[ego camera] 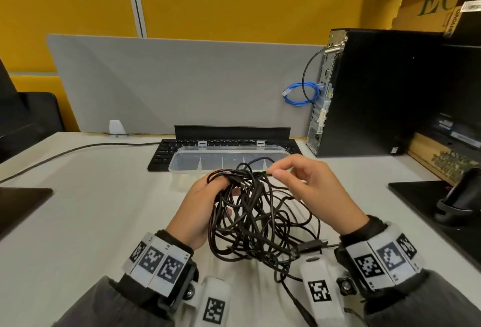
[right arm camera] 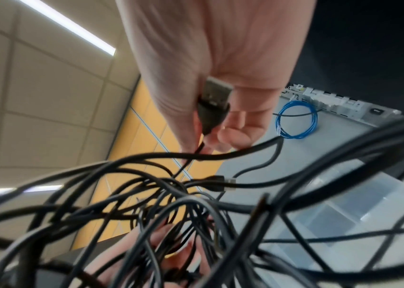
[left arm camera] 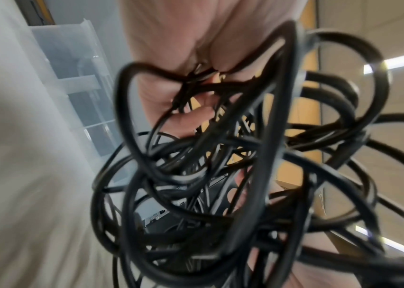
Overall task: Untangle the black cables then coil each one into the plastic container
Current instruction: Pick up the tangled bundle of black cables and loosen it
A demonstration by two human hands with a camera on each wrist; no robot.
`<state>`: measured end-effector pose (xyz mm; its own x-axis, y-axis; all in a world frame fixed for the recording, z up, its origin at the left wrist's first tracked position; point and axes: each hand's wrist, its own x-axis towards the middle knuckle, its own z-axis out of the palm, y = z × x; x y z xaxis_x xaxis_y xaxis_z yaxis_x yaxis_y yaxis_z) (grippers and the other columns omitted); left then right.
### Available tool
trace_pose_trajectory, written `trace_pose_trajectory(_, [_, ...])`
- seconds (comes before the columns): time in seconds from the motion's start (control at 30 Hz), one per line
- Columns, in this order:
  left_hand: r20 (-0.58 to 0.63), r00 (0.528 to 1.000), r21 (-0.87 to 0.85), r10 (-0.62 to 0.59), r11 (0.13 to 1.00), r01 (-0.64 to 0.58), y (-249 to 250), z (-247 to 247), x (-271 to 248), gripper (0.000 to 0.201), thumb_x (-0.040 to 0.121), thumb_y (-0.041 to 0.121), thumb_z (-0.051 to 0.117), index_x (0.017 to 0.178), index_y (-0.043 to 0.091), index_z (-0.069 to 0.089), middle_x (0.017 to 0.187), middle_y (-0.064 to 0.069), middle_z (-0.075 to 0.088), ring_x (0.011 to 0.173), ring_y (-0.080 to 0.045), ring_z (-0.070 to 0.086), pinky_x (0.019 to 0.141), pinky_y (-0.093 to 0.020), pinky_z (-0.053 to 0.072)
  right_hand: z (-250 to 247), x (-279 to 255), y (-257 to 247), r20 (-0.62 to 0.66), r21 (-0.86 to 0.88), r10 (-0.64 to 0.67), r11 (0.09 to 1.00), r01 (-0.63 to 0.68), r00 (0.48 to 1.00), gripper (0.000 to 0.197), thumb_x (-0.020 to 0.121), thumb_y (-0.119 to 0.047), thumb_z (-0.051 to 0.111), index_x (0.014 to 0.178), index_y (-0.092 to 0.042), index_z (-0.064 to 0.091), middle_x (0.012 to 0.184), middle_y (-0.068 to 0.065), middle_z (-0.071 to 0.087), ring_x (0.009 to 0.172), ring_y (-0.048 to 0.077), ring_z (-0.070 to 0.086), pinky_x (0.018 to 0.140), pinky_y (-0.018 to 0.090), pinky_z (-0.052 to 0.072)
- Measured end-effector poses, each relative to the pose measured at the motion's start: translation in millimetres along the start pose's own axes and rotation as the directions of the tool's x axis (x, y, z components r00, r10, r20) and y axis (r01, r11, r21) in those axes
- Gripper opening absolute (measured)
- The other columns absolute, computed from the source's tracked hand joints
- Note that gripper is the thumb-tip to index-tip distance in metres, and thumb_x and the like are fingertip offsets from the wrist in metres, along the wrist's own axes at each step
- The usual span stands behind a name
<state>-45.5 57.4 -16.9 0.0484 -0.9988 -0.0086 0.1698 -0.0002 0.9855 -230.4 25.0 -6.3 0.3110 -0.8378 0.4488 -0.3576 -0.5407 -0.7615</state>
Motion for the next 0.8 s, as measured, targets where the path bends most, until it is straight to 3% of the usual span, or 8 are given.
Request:
trace_pose_trajectory(0.1, [-0.001, 0.999, -0.045, -0.032, 0.998, 0.032, 0.5, 2.4, -3.1, 0.023, 0.094, 0.013, 0.045, 0.078, 0.014, 0.061, 0.062, 0.005, 0.066, 0.055, -0.005, 0.06, 0.048, -0.022, 0.043, 5.3, 2.2, -8.6, 0.035, -0.03, -0.034, 0.999, 0.035, 0.999, 0.013, 0.087, -0.019, 0.062, 0.084, -0.029, 0.069, 0.078, -0.027, 0.063, 0.058, 0.001, 0.047, 0.058, 0.01, 0.039])
trace_pose_trajectory(0.2, [0.005, 0.998, -0.11, -0.066, 0.992, 0.066, 3.0, 1.0, -5.2, 0.023, 0.094, 0.013, 0.046, 0.074, 0.013, 0.056, 0.055, 0.001, 0.059, 0.041, -0.005, 0.055, 0.036, -0.018, 0.042, 7.7, 5.7, -16.2, 0.066, 0.072, -0.027, 0.997, 0.023, 0.997, 0.009, 0.084, -0.013, 0.066, 0.081, -0.021, 0.069, 0.072, -0.016, 0.066, 0.057, 0.001, 0.049, 0.051, 0.008, 0.038])
trace_pose_trajectory(0.3, [0.015, 0.994, -0.176, -0.105, 0.979, 0.106, 3.5, -0.3, -3.2, 0.019, 0.094, 0.013, 0.045, 0.076, 0.012, 0.051, 0.049, 0.0, 0.057, 0.038, -0.008, 0.053, 0.038, -0.021, 0.042, 5.7, 7.8, -21.7, 0.084, 0.222, 0.021, 0.974, -0.039, 0.996, 0.007, 0.08, -0.007, 0.069, 0.083, -0.012, 0.067, 0.07, -0.005, 0.063, 0.051, -0.001, 0.049, 0.044, 0.009, 0.035])
trace_pose_trajectory(0.4, [0.007, 0.993, -0.229, -0.122, 0.966, 0.12, 1.8, -2.4, -2.0, 0.023, 0.094, 0.013, 0.045, 0.072, 0.01, 0.049, 0.047, -0.001, 0.057, 0.036, -0.011, 0.053, 0.039, -0.023, 0.047, 0.2, 8.6, -27.1, 0.09, 0.295, 0.027, 0.954, -0.053, 0.996, 0.014, 0.082, -0.005, 0.066, 0.092, -0.014, 0.066, 0.074, -0.002, 0.068, 0.056, 0.003, 0.051, 0.045, 0.013, 0.036])
trace_pose_trajectory(0.5, [0.021, 0.988, -0.293, -0.151, 0.944, 0.151, 1.1, -4.3, 0.3, 0.026, 0.095, 0.015, 0.044, 0.072, 0.009, 0.054, 0.049, -0.002, 0.058, 0.038, -0.013, 0.054, 0.044, -0.025, 0.05, -5.2, 12.8, -26.3, 0.117, 0.281, 0.068, 0.955, -0.098, 0.991, 0.023, 0.087, 0.0, 0.059, 0.104, -0.015, 0.064, 0.089, 0.002, 0.072, 0.063, 0.01, 0.054, 0.049, 0.018, 0.04])
trace_pose_trajectory(0.6, [0.012, 0.989, -0.315, -0.148, 0.938, 0.144, -1.0, -5.7, 3.4, 0.023, 0.094, 0.015, 0.046, 0.073, 0.01, 0.053, 0.051, -0.001, 0.058, 0.039, -0.012, 0.055, 0.043, -0.022, 0.048, -1.6, 16.6, -23.2, 0.086, 0.139, 0.117, 0.982, -0.128, 0.989, 0.021, 0.086, -0.005, 0.063, 0.104, -0.016, 0.065, 0.091, 0.004, 0.07, 0.066, 0.011, 0.055, 0.049, 0.014, 0.04])
trace_pose_trajectory(0.7, [-0.006, 0.991, -0.298, -0.132, 0.947, 0.124, -2.3, -6.6, 4.3, 0.021, 0.093, 0.016, 0.047, 0.074, 0.011, 0.053, 0.053, -0.001, 0.06, 0.041, -0.012, 0.056, 0.043, -0.023, 0.049, 2.7, 18.0, -22.2, 0.083, 0.082, 0.056, 0.995, -0.063, 0.995, 0.017, 0.084, -0.007, 0.065, 0.098, -0.016, 0.067, 0.087, 0.0, 0.069, 0.071, 0.005, 0.062, 0.059, 0.01, 0.045])
trace_pose_trajectory(0.8, [0.003, 0.992, -0.332, -0.129, 0.935, 0.123, -5.4, -8.6, 6.6, 0.023, 0.094, 0.015, 0.045, 0.072, 0.012, 0.05, 0.055, -0.001, 0.06, 0.043, -0.012, 0.056, 0.047, -0.024, 0.049, 3.2, 17.4, -22.5, 0.053, 0.033, 0.035, 0.999, -0.037, 0.998, 0.016, 0.085, -0.014, 0.065, 0.1, -0.021, 0.066, 0.093, -0.004, 0.071, 0.085, 0.003, 0.065, 0.077, 0.019, 0.05])
